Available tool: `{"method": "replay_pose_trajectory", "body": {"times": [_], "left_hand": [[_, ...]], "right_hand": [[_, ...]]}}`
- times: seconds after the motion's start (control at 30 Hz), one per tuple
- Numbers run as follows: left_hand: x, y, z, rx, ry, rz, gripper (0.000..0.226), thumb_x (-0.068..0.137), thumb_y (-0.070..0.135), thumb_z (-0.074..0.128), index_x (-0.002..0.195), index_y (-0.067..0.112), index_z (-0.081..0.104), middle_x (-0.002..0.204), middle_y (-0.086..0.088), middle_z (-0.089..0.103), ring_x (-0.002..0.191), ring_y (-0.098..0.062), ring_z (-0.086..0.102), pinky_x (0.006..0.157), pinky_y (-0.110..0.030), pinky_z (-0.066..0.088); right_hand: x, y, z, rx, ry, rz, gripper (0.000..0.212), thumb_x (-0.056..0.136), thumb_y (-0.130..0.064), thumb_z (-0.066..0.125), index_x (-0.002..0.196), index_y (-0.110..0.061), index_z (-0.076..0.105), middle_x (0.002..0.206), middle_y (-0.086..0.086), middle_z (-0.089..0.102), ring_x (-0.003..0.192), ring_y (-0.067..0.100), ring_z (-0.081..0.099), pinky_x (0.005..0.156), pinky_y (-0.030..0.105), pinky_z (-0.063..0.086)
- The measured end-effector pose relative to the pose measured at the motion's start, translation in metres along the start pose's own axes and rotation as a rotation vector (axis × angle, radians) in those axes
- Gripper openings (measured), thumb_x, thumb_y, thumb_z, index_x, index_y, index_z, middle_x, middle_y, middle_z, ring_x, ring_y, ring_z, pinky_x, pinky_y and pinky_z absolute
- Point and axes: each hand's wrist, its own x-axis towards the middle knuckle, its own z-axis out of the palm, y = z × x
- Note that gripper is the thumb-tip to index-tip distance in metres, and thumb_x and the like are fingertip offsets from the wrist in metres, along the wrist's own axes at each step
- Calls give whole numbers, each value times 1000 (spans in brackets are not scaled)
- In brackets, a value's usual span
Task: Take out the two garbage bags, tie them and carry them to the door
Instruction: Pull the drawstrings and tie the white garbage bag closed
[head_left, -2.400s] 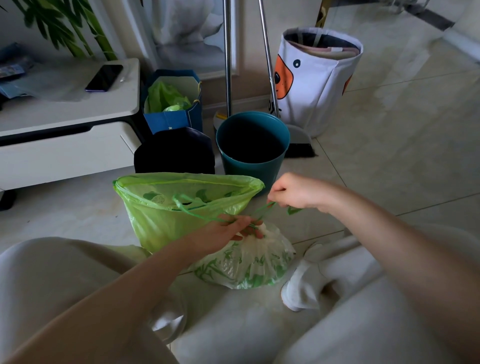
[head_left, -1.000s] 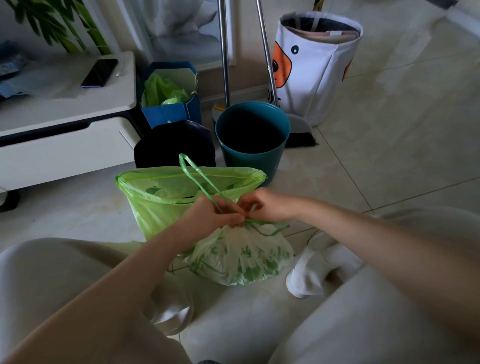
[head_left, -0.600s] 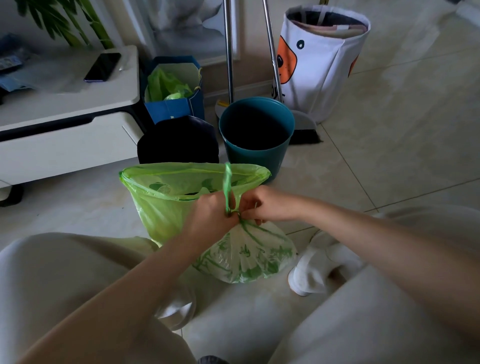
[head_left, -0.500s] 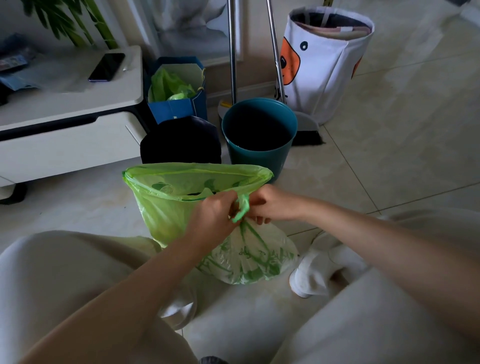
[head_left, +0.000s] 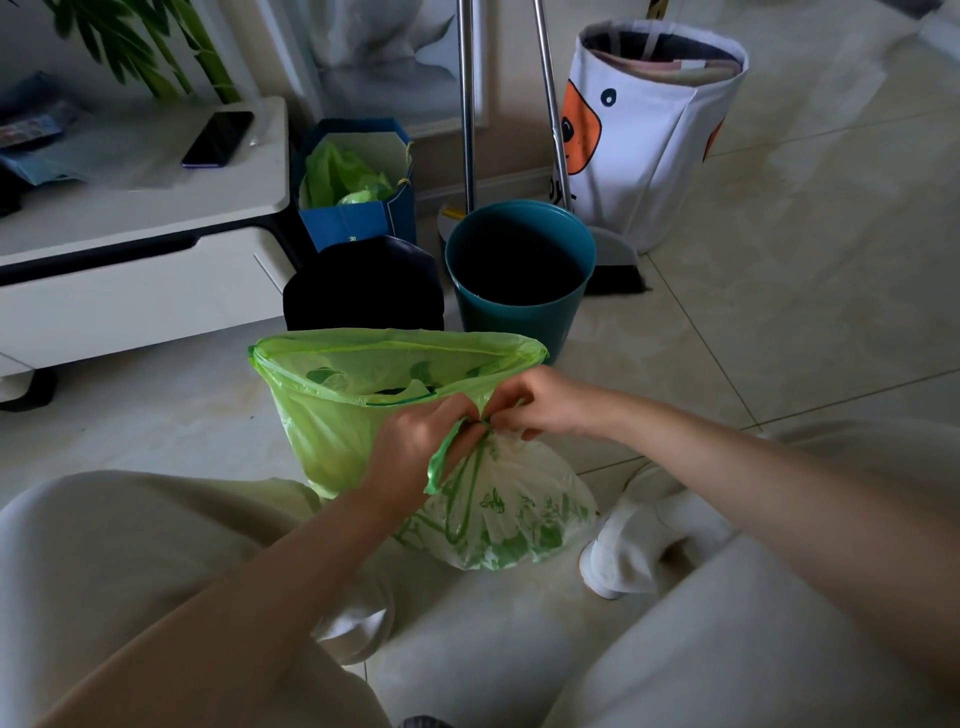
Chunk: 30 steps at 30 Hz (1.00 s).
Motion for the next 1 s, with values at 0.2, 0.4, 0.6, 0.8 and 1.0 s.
{"method": "replay_pose_trajectory", "body": {"times": [0.2, 0.4, 0.6, 0.8, 1.0], "left_hand": [[0, 2, 1, -30, -28, 10, 13, 87, 17, 70, 82, 5, 66, 68, -1, 66, 57, -15, 60, 50, -34, 51], [0, 5, 1, 3, -59, 25, 13, 87, 13, 69, 79, 3, 68, 67, -5, 67, 55, -22, 61, 50, -37, 52], [0, 1, -1, -116, -82, 8, 12, 86, 10, 70, 81, -1, 67, 71, -6, 68, 61, -20, 64, 57, -37, 53], [-6, -11, 6, -313, -144, -65, 10, 89, 21, 68, 88, 11, 67, 78, 8, 68, 72, -8, 66, 64, -27, 53], [-8, -15, 7, -287, -178, -101, 5, 88, 24, 68, 87, 20, 72, 71, 21, 65, 65, 3, 62, 60, -10, 44]], "right_hand": [[-1, -9, 4, 33, -44, 114, 16, 91, -21, 45, 85, -9, 55, 86, 10, 47, 79, 23, 46, 72, 35, 42], [-9, -17, -18, -913, -50, -77, 30, 81, -37, 53, 69, -10, 54, 77, 4, 52, 80, 22, 45, 65, 34, 44], [-9, -17, -36, -572, 500, -199, 14, 83, -24, 53, 74, -13, 56, 76, 1, 58, 75, 21, 55, 68, 38, 47], [-11, -30, -23, 700, 111, 93, 27, 98, -19, 40, 87, -11, 62, 83, 7, 74, 85, 21, 68, 78, 34, 50], [-10, -30, -19, 808, 26, 288, 33, 101, -25, 31, 76, -12, 49, 49, -1, 43, 54, 18, 47, 58, 30, 51]]}}
